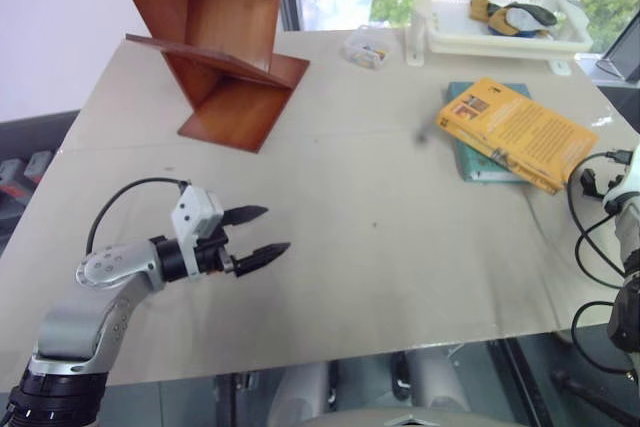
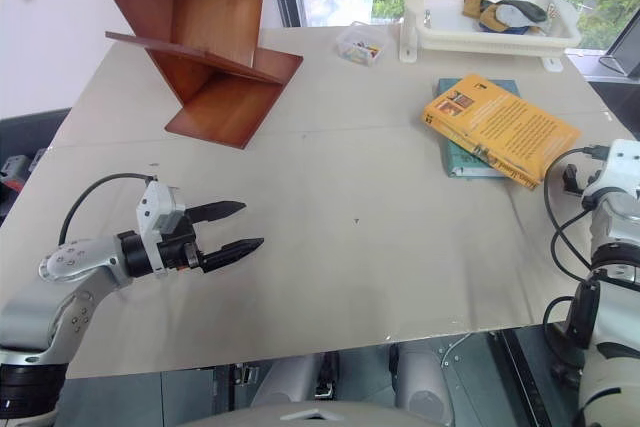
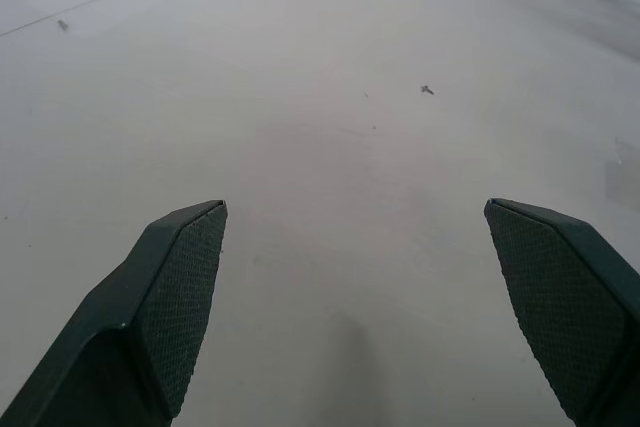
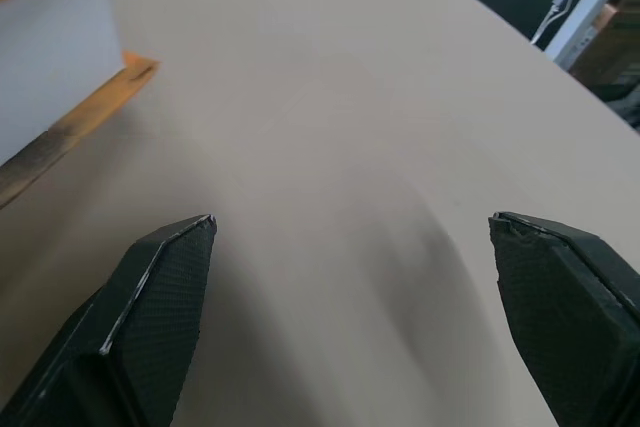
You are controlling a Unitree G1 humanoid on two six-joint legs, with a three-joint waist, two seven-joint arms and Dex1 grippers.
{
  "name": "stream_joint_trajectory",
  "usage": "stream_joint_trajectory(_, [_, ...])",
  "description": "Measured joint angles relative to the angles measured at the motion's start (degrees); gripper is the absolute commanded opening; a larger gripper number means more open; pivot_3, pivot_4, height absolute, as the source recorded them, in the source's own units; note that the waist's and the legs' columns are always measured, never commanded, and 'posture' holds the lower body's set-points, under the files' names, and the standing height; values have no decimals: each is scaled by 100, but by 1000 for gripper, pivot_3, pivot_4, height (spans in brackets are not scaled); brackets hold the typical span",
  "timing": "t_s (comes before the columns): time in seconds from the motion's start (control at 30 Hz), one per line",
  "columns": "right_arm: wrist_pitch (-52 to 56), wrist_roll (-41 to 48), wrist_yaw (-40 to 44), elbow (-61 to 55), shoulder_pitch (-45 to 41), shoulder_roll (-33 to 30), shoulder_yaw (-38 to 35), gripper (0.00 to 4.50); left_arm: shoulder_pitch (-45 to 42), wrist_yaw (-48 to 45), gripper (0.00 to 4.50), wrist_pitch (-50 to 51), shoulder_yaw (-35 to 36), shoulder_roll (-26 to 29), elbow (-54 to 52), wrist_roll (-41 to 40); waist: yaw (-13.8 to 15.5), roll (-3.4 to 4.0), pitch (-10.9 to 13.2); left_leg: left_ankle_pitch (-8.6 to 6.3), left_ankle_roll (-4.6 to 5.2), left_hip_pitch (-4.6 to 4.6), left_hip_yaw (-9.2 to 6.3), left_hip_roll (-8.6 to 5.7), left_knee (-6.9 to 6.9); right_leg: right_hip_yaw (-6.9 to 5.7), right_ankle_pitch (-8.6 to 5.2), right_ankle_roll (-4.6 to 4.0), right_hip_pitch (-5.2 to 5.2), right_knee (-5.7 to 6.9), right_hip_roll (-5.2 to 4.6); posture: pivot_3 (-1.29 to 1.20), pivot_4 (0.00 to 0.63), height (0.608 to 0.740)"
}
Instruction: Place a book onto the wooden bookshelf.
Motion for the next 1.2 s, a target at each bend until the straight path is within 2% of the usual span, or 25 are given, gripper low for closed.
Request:
stream_joint_trajectory(0.13, [-202, 27, -279, -4, -55, -137, -59, 4500, -79, -16, 4420, 0, -8, 0, 19, 1, 3, 1, 1, 0, 0, 0, 2, -1, 0, 2, 0, 0, 0, 0, 0, 0, 150, 707])
stream_joint_trajectory(0.33, [-351, 64, -368, 3, -616, -379, -89, 4500, -260, -69, 4420, -1, -45, -3, 44, -7, -16, 2, 1, 0, 0, 6, 7, 3, 0, 7, 0, 0, -1, 5, 4, 0, 150, 707])
stream_joint_trajectory(0.47, [36, 490, -20, 260, -997, -385, -444, 4500, -281, -68, 4420, -2, -45, -29, 48, -8, -10, 2, 1, 0, 0, 4, 8, 2, -1, 8, 1, 1, -1, 3, 4, 0, 150, 707])
stream_joint_trajectory(0.57, [491, 1040, 607, 503, -1306, -385, -891, 4500, -281, -66, 4420, -2, -52, -74, 56, -7, -6, 3, 2, -12, 21, 2, 7, 2, -1, 8, 2, 2, -1, 1, 4, 0, 150, 707])
stream_joint_trajectory(0.7, [780, 1307, 1143, 629, -1577, -379, -1069, 4500, -287, -66, 4420, -3, -68, -112, 62, -6, -4, 4, 3, -13, 22, 2, 7, 2, -2, 7, 3, 3, -2, 1, 3, 0, 150, 707])
stream_joint_trajectory(0.97, [1048, 1241, 1505, 917, -1704, -51, -1006, 4500, -249, -49, 4420, -3, -52, -114, 58, -6, -5, 5, 3, -1, 1, -1, 6, 1, -2, 7, 3, 2, -4, 2, 0, 0, 150, 707])
stream_joint_trajectory(1.2, [952, 1072, 1792, 923, -1704, -37, -875, 4500, 18, 64, 4420, 5, 138, -108, -75, -12, -6, 4, 3, 0, 0, -2, 5, 2, -3, 6, 2, 0, -5, 0, 0, 0, 150, 707])
